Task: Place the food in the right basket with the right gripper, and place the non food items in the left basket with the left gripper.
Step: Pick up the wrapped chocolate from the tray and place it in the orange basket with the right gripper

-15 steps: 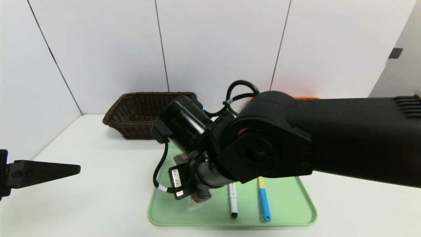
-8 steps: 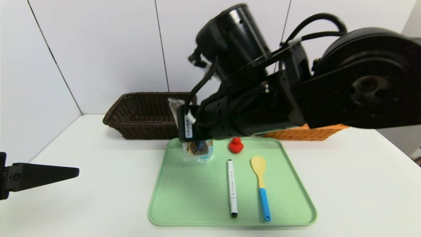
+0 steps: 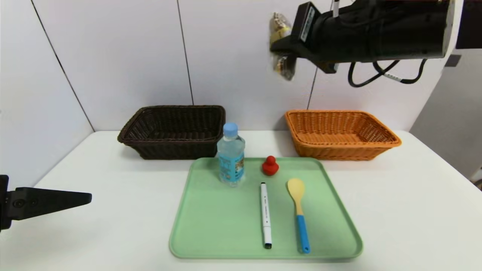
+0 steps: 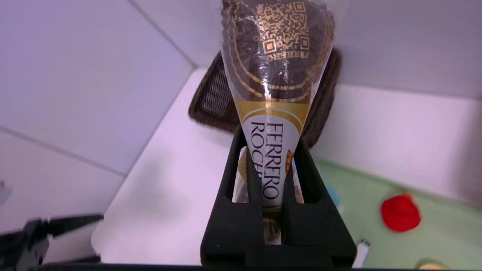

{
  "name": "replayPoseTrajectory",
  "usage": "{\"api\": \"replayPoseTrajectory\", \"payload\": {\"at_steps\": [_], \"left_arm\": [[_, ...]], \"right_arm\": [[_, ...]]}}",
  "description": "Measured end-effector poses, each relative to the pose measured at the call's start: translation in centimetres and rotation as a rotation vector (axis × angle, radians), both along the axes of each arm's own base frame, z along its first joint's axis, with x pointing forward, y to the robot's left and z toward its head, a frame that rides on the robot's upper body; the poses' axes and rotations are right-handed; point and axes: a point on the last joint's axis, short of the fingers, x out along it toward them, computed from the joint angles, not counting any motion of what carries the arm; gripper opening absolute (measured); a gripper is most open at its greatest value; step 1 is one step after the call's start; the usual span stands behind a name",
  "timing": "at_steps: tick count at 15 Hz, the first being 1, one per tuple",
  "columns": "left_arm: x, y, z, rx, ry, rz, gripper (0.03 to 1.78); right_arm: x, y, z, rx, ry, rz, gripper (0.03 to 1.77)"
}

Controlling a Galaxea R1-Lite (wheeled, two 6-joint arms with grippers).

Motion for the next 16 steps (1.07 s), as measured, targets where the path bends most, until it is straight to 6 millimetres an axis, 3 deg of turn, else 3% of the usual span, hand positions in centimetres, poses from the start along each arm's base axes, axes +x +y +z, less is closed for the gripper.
{"api": "replayPoseTrajectory", "payload": {"at_steps": [4,8,11,16], "left_arm": [[0.3,-0.1,0.1,-0.001,0.002,-0.011,1.69],[0.6,-0.4,0.1,0.000,0.006,-0.028,1.69],[0.8,-0.5,0.2,0.000,0.009,-0.030,1.69],[1.1,-0.5,0.2,0.000,0.012,-0.034,1.69]], "right_arm": [[3.7,-4.5,-0.3,0.050,0.013,-0.180,0.18],[8.7,-8.1,-4.0,0.114,0.165,-0.356,0.18],[11.5,-9.7,-6.9,0.138,0.257,-0.436,0.18],[14.3,-11.5,-9.9,0.219,0.365,-0.542,0.18]]}}
